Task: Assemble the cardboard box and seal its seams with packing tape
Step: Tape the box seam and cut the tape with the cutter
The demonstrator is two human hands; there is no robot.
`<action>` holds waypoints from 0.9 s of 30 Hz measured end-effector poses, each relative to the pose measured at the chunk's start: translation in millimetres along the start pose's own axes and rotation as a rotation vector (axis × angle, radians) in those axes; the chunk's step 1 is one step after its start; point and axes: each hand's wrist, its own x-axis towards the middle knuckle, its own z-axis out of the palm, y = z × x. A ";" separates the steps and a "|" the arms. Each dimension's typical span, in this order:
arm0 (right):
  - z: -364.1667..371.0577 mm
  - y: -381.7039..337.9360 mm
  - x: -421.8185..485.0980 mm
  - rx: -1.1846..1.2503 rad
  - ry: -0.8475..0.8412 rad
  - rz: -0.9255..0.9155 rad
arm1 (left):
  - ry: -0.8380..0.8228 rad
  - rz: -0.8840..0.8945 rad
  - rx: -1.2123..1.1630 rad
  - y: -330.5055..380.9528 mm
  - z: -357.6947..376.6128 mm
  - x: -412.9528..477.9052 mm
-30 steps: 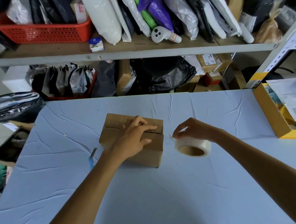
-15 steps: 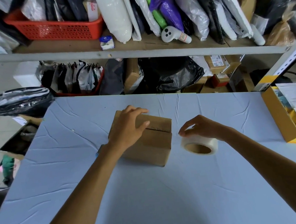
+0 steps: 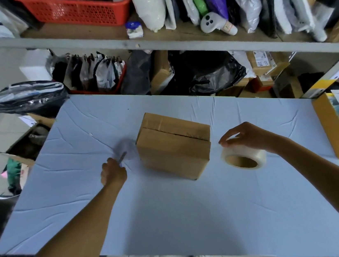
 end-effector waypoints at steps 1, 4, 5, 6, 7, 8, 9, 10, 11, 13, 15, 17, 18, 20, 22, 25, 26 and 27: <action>0.0 -0.7 -1.3 0.018 -0.002 0.001 | -0.017 -0.024 0.019 -4.0 2.8 3.0; -1.1 -2.0 -4.3 0.047 -0.004 -0.002 | -0.033 -0.057 0.049 -4.6 6.9 14.0; -1.8 -2.1 -5.1 0.051 -0.002 -0.005 | -0.038 -0.063 0.061 -2.4 7.9 17.9; -2.3 -2.0 -5.4 0.051 0.004 -0.008 | -0.042 -0.062 0.074 -0.1 10.1 22.8; -2.3 -2.0 -5.4 0.045 0.009 -0.015 | -0.043 -0.060 0.083 3.2 11.6 25.5; -2.1 -1.8 -5.2 0.041 0.016 -0.023 | -0.036 -0.054 0.086 6.0 14.2 28.3; -1.8 -1.5 -5.2 0.043 0.022 -0.026 | -0.027 -0.049 0.088 9.2 16.6 28.8; -1.6 -1.5 -5.7 0.053 0.026 -0.030 | -0.012 -0.043 0.093 11.3 20.0 28.8; -1.5 -1.8 -6.0 0.057 0.029 -0.033 | 0.000 -0.042 0.097 14.0 22.4 27.2; -1.0 -2.7 -5.3 0.058 0.025 -0.031 | 0.023 -0.046 0.094 16.6 26.9 25.5; -1.2 -4.6 -4.3 0.068 0.016 -0.027 | 0.030 -0.053 0.074 16.9 30.5 25.5; -1.9 -5.9 -3.7 0.065 0.016 -0.034 | 0.017 -0.049 0.079 16.6 32.9 26.5; -1.8 -6.0 -3.3 0.057 0.014 -0.037 | 0.007 -0.055 0.078 15.6 34.5 28.5; -2.4 -6.1 -3.2 0.049 0.009 -0.042 | -0.019 -0.079 0.053 14.0 36.0 29.5; -3.4 -6.0 -2.6 0.048 0.003 -0.044 | -0.041 -0.094 0.031 12.5 37.6 29.0; -4.3 -5.5 -1.1 0.032 -0.001 -0.046 | 0.016 -0.051 -0.103 17.3 29.2 24.9; -4.2 -5.7 -0.9 0.029 -0.003 -0.046 | 0.076 -0.009 -0.188 20.2 24.2 25.1; -3.8 -6.0 -0.8 0.029 -0.006 -0.044 | 0.138 0.005 -0.309 25.8 14.8 21.4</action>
